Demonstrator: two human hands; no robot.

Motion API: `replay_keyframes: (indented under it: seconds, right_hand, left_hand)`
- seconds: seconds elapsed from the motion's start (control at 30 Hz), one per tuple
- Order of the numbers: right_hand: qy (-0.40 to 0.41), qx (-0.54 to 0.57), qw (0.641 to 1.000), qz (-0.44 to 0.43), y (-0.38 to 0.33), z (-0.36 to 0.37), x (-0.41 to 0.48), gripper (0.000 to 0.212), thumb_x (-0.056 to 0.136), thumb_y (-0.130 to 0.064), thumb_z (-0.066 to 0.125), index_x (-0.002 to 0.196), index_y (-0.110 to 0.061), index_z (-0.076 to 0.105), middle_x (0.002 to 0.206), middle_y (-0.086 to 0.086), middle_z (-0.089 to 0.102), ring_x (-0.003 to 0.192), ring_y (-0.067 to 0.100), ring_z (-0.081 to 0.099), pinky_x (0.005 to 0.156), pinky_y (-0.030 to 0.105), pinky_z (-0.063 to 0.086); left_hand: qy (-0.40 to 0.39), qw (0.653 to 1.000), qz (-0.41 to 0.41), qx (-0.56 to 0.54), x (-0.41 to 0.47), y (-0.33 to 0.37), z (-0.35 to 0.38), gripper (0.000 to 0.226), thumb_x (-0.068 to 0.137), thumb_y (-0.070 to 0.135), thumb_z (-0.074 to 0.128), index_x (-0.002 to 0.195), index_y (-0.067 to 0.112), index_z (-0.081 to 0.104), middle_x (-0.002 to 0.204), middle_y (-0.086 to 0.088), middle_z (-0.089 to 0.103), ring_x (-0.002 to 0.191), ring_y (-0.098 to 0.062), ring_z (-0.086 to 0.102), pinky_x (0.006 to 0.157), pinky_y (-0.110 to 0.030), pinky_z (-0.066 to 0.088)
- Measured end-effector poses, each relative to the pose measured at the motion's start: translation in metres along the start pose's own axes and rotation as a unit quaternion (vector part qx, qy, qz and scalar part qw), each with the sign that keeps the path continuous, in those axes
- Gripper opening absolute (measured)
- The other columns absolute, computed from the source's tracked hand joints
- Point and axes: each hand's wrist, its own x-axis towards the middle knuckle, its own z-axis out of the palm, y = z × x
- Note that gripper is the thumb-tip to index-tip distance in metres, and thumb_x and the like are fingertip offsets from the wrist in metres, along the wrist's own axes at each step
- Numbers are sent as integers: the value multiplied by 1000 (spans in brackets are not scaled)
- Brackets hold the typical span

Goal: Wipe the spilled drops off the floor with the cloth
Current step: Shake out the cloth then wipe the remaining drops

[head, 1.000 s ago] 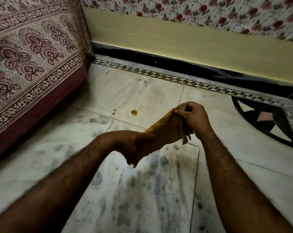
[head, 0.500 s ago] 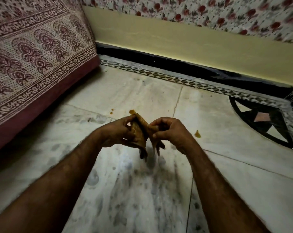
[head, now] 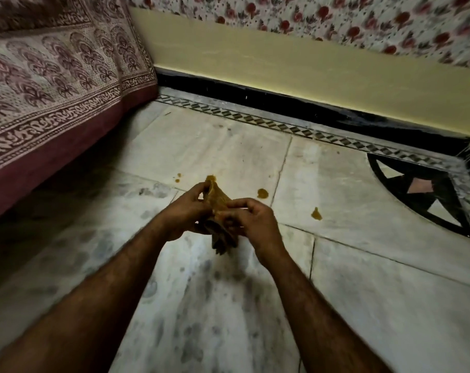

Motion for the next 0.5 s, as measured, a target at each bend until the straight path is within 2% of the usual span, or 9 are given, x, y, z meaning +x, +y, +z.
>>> replay_keyframes:
  seconds: [0.1,0.13,0.17,0.2,0.23,0.3,0.37,0.43,0.5]
  right_hand:
    - [105,32,993,43,9,-5,8,21,101,-19,53,104,-26,72,115,-1,73,112,22,67,99,42,54]
    - [105,85,988,80,12,-4,8,22,104,-27,51,113,-24,71,119,-2,71,115,21,66,97,38,54]
    - [92,167,973,134,18,-1,9,28,104,-37,50,113,-22,72,114,-3,75,106,19,71,85,33,58]
    - [74,252,946,187,22,0,9,35,103,-44,50,105,-21,76,101,-3,78,91,18,76,70,29,60]
    - [68,319,921,215,24,1,9,42,103,-47,49,96,-19,79,93,1,79,83,19,76,64,30,61]
    - [68,399,890,211,31,0,14,50,104,-48,43,101,-12,76,104,11,74,102,27,70,95,36,56]
    - [78,414,880,220,37,-5,20,48,104,-50,42,103,-10,69,107,14,66,107,30,62,114,41,40]
    - [77,448,862,225,41,-6,20,44,99,-53,52,96,-13,70,99,10,68,106,26,62,110,41,43]
    - [46,429,872,231,49,-5,19,43,95,-53,59,103,-13,73,99,5,73,105,19,65,92,36,51]
  left_hand:
    - [0,975,48,218,-2,3,20,83,88,3,58,154,37,22,134,-13,58,99,-27,68,68,-32,59]
    - [-6,950,75,304,-3,4,31,83,88,9,59,154,40,20,133,-12,60,97,-23,67,67,-28,57]
    - [-19,933,97,346,-6,4,45,78,90,15,57,153,42,19,128,-10,63,92,-20,69,66,-26,57]
    - [-37,925,116,359,-9,2,61,72,92,18,55,152,40,22,125,-8,64,91,-19,70,69,-25,58]
    - [-41,916,143,374,-11,-3,73,68,92,18,56,152,32,26,128,-8,61,98,-20,69,78,-24,56]
    - [-38,889,190,416,-11,-11,90,69,87,18,61,149,12,32,139,-15,52,121,-28,57,102,-31,46]
    - [-70,913,163,366,-12,-18,96,74,87,18,61,151,10,26,144,-15,47,129,-29,51,106,-36,43]
    - [-106,956,113,249,-14,-24,97,74,94,15,54,157,16,16,155,-9,37,139,-22,43,112,-34,39]
    - [-116,976,98,158,-14,-28,97,67,99,10,46,158,21,17,160,-3,31,144,-17,36,115,-30,35]
